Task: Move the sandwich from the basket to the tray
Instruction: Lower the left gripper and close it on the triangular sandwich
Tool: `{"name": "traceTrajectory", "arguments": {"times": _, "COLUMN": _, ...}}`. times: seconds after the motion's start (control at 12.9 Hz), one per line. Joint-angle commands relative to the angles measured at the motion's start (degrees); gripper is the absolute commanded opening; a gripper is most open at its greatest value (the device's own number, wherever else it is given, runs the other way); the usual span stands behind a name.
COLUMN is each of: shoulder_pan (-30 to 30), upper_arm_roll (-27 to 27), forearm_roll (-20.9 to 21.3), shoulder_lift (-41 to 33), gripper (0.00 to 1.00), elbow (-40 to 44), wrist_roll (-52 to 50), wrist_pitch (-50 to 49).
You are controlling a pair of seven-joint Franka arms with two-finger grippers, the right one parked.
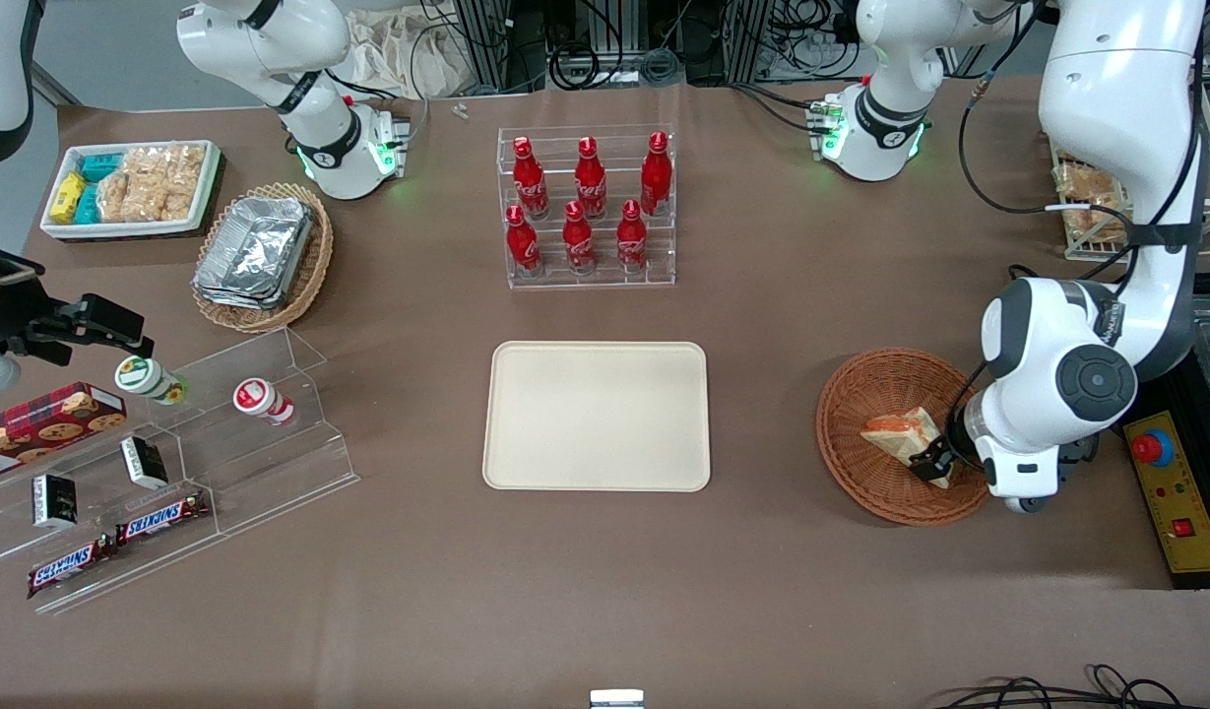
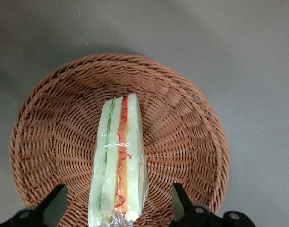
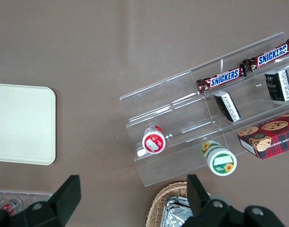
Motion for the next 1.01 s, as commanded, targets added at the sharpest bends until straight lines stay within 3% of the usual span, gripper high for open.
{"name": "traceTrajectory", "arguments": {"times": 0.0, "shoulder_pan": -0.29, "upper_arm_roll": 0.08, "forearm_roll": 0.51, "shoulder_lift": 0.77, "gripper": 1.00, "elbow": -0.63, "wrist_roll": -1.89, "wrist_pitch": 0.82}}
{"name": "traceTrajectory", "arguments": {"times": 0.39, "shoulder_pan": -0.38, "upper_arm_roll": -0.01, "forearm_roll": 0.34, "shoulder_lift": 2.44, "gripper": 1.00, "elbow": -0.54, "wrist_roll": -2.06, "wrist_pitch": 1.08}}
{"name": "traceTrajectory", "arguments": {"times": 0.62, "shoulder_pan": -0.11, "upper_arm_roll": -0.01, "forearm_roll": -5.18, "shoulder_lift": 3.67, "gripper": 1.00, "elbow": -0.54, "wrist_roll": -3.73, "wrist_pitch": 3.27}}
{"name": "traceTrajectory", "arguments": {"times": 0.7, "shoulder_pan": -0.37, "upper_arm_roll": -0.01, "forearm_roll": -5.29, "shoulder_lift": 4.37, "gripper": 1.00, "elbow": -0.63, "wrist_roll": -3.73, "wrist_pitch": 3.72}}
{"name": "traceTrajectory", "arguments": {"times": 0.78, "shoulder_pan": -0.38, "upper_arm_roll": -0.01, "forearm_roll": -5.29, "shoulder_lift": 4.73, "gripper": 0.89, "elbow": -0.46, "wrist_roll": -3.82, "wrist_pitch": 3.98}}
{"name": "traceTrajectory", "arguments": {"times": 0.93, "shoulder_pan": -0.55, "upper_arm_roll": -0.01, "forearm_roll": -5.20, "shoulder_lift": 4.82, "gripper": 0.31, "elbow": -0.46, "wrist_roll": -4.08, "wrist_pitch": 4.60}}
